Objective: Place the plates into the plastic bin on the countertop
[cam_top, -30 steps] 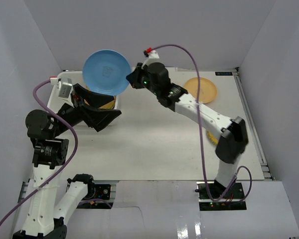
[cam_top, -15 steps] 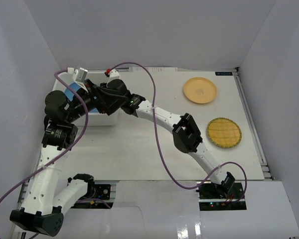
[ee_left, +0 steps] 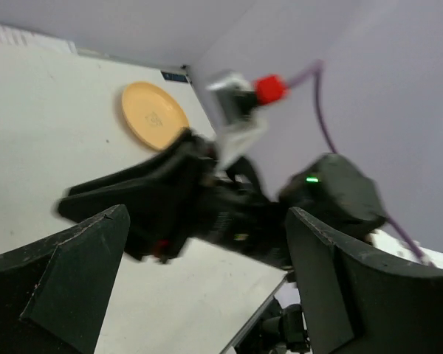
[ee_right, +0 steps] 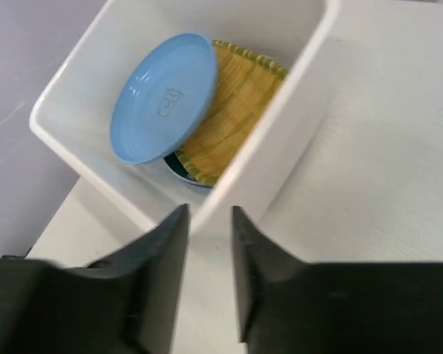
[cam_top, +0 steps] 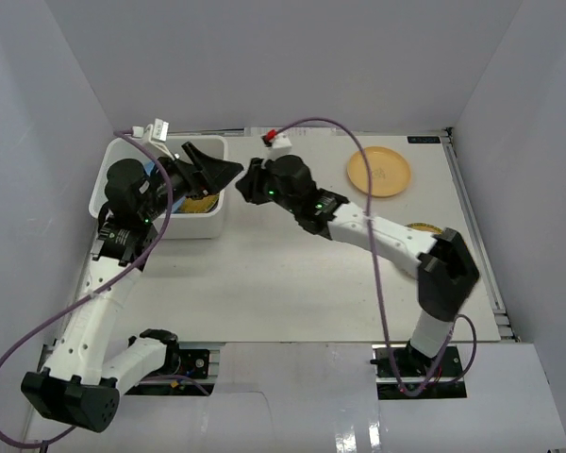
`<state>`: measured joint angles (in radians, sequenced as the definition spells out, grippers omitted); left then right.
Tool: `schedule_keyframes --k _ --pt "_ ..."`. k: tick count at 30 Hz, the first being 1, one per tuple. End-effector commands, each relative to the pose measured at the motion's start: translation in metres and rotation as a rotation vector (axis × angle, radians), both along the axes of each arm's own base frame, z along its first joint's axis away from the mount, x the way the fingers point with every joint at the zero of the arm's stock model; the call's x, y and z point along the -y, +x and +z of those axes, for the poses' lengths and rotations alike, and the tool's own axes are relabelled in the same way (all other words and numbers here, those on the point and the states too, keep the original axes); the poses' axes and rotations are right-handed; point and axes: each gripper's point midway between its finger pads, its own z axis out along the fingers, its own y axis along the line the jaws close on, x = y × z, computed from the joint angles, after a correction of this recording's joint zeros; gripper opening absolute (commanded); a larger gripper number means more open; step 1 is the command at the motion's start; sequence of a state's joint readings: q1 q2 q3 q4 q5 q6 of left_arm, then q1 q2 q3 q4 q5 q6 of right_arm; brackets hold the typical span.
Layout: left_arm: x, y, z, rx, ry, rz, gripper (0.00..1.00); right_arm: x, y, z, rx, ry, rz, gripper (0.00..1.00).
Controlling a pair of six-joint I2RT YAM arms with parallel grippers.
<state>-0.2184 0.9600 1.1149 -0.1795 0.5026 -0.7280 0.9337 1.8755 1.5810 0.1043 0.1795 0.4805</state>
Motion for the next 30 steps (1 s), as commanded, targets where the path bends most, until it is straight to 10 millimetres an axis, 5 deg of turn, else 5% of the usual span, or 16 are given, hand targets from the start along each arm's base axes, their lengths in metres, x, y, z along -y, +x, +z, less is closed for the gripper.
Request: schedule_keyframes --k 1,3,4,5,8,9,11,16,22,23,24,30 --pt "0.021 0.009 -0.008 -0.068 -0.017 -0.019 0.98 0.081 -0.008 0.067 0.120 0.141 -0.089 0.30" --pt "0.048 0.024 -0.029 -0.121 0.023 -0.047 0.98 0.124 -0.015 0.053 0.113 0.114 -0.144 0.12" --pt "0.063 0.026 -0.027 -0.121 0.033 -0.071 0.98 0.151 -0.023 0.008 0.061 0.049 -0.172 0.09" --pt "0.092 0.018 -0.035 -0.135 0.056 -0.135 0.98 0.189 -0.026 0.027 0.095 0.093 -0.234 0.08" --pt "0.146 0.034 -0.069 -0.202 0.128 -0.140 0.98 0.269 -0.043 -0.009 0.047 0.068 -0.371 0.08" --pt "0.160 0.051 -0.096 -0.247 0.163 -0.112 0.97 0.286 -0.050 -0.025 0.016 0.038 -0.401 0.08" --pt "0.187 0.059 -0.104 -0.262 0.168 -0.108 0.92 0.319 -0.067 -0.039 0.014 0.037 -0.465 0.08" --pt "0.228 0.122 -0.178 -0.355 0.230 0.058 0.84 0.331 -0.114 -0.085 -0.082 0.061 -0.424 0.13" --pt "0.261 0.182 -0.232 -0.395 0.228 0.179 0.81 0.329 -0.140 -0.098 -0.114 0.074 -0.355 0.20" --pt "0.268 0.190 -0.266 -0.431 0.262 0.184 0.81 0.329 -0.144 -0.100 -0.125 0.070 -0.342 0.21" --pt "0.278 0.203 -0.249 -0.399 0.227 0.189 0.81 0.329 -0.146 -0.101 -0.126 0.068 -0.334 0.21" --pt "0.311 0.245 -0.298 -0.403 0.214 0.222 0.77 0.330 -0.155 -0.103 -0.128 0.068 -0.313 0.22"
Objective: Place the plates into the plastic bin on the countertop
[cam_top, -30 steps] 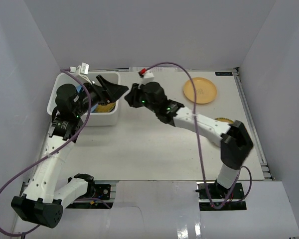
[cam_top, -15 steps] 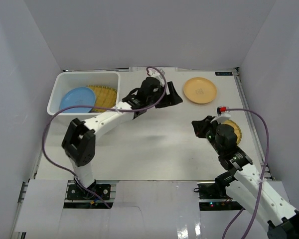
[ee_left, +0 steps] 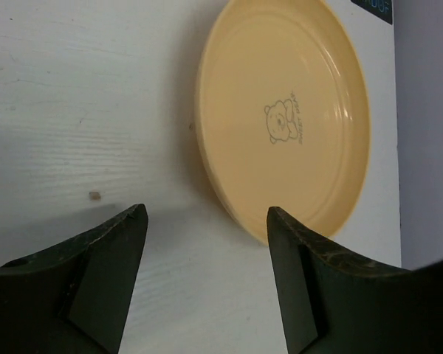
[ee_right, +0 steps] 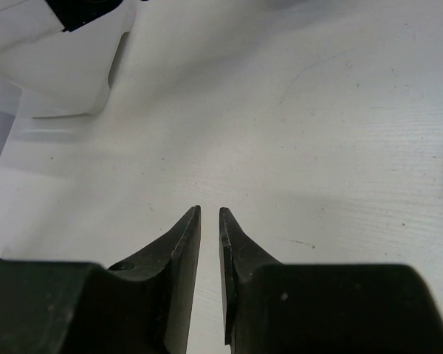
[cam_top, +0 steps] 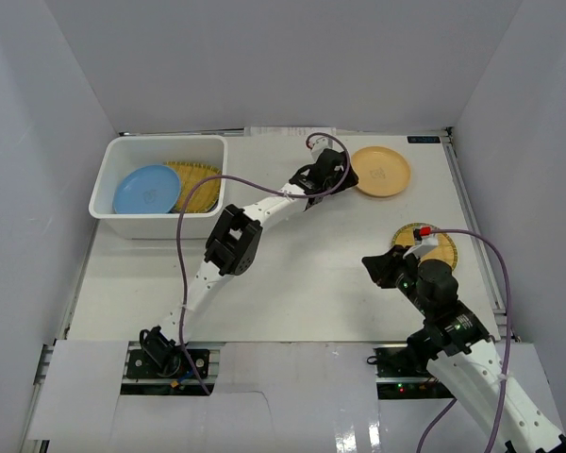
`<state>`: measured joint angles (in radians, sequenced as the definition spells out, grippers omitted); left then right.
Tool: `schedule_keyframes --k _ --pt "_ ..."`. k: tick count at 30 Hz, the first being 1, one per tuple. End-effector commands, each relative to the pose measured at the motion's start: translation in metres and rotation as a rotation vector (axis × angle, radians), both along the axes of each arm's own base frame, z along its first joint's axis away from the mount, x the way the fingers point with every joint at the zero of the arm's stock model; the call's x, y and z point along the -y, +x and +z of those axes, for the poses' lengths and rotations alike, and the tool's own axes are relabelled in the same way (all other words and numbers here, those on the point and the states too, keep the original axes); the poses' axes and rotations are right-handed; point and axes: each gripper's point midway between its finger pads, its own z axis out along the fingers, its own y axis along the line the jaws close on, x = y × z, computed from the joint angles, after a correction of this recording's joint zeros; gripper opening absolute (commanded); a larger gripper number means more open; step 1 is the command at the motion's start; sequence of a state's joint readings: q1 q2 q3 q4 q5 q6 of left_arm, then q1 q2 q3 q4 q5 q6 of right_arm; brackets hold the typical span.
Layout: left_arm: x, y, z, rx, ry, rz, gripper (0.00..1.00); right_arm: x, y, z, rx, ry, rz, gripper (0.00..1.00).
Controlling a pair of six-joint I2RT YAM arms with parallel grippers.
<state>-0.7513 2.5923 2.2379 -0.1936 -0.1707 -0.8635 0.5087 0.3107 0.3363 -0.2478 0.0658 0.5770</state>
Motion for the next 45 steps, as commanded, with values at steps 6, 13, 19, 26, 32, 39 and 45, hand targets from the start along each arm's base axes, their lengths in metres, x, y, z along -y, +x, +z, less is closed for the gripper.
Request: schedule_keyframes --k 6,13,19,26,32,39,45 --pt "-0.002 0.037 -0.015 0.032 -0.058 0.109 0.68 -0.015 -0.013 -0.008 -0.047 0.034 0.093 0.23" --pt "0.002 0.045 -0.028 0.039 -0.091 0.088 0.47 -0.015 -0.014 -0.008 -0.063 0.023 0.102 0.24" --pt "-0.021 0.045 -0.035 0.048 0.015 0.100 0.10 -0.009 -0.010 0.020 -0.008 0.026 0.068 0.25" --pt "-0.063 0.023 0.016 0.159 0.167 0.086 0.00 -0.002 0.002 0.032 0.013 -0.011 0.016 0.28" --pt "-0.091 -0.020 0.120 0.316 0.074 0.032 0.00 0.008 0.018 0.042 0.022 -0.075 -0.058 0.41" --pt "-0.152 -0.085 0.266 0.495 -0.081 0.026 0.00 0.017 0.032 0.084 0.085 -0.062 -0.136 0.49" --pt "-0.267 -0.103 0.304 0.474 -0.083 0.197 0.00 0.014 0.030 0.080 0.064 -0.041 -0.129 0.49"
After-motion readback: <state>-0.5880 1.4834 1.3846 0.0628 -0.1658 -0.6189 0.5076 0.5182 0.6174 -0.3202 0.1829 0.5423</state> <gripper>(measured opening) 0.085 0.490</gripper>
